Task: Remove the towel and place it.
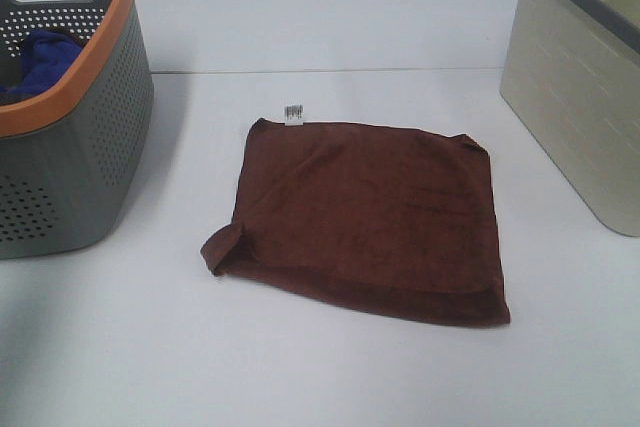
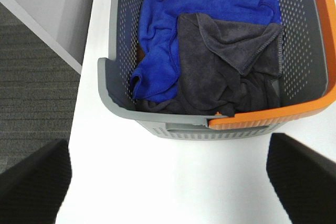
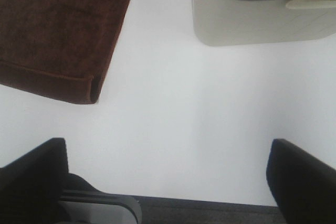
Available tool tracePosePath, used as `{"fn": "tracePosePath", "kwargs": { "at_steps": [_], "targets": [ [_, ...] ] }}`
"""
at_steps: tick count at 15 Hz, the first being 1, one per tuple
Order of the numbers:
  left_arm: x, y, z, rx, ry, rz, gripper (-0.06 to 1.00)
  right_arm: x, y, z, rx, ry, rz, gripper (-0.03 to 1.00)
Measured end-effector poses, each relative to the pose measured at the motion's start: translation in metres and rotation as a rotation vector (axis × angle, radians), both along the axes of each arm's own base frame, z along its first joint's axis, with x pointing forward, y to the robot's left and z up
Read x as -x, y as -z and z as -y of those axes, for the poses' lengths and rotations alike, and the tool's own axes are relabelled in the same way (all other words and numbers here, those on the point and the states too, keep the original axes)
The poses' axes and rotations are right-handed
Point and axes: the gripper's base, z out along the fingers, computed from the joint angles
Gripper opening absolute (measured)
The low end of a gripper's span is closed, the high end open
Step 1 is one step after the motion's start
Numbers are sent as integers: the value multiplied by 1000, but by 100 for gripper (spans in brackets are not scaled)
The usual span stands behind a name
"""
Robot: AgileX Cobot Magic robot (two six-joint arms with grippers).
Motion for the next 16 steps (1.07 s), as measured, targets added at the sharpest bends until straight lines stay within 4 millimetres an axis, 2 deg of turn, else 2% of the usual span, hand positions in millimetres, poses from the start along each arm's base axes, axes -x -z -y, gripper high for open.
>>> {"fn": "tracePosePath", "kwargs": {
  "at_steps": [2, 4, 5, 6, 12, 14, 16],
  "targets": [
    [27, 9, 0, -43, 2, 51, 96, 29, 14, -5, 43, -22, 85, 90],
    [46, 13, 0, -72, -4, 74, 96, 49, 22, -10, 59, -41, 127, 90],
    [71, 15, 0, -93, -10, 129, 96, 73, 27, -17, 57, -52, 201, 90],
    [80, 15, 1, -95, -11, 156, 96, 84, 27, -21, 50, -60, 246, 90],
    [96, 18, 2, -224, 67, 163, 96, 146, 22, -35, 103, -87, 488, 88],
    [112, 17, 4, -205, 75, 216, 96, 165, 28, -39, 114, -103, 508, 88],
    [130, 26, 4, -185, 79, 259, 96, 177, 38, -42, 101, -88, 552, 88]
  ]
}}
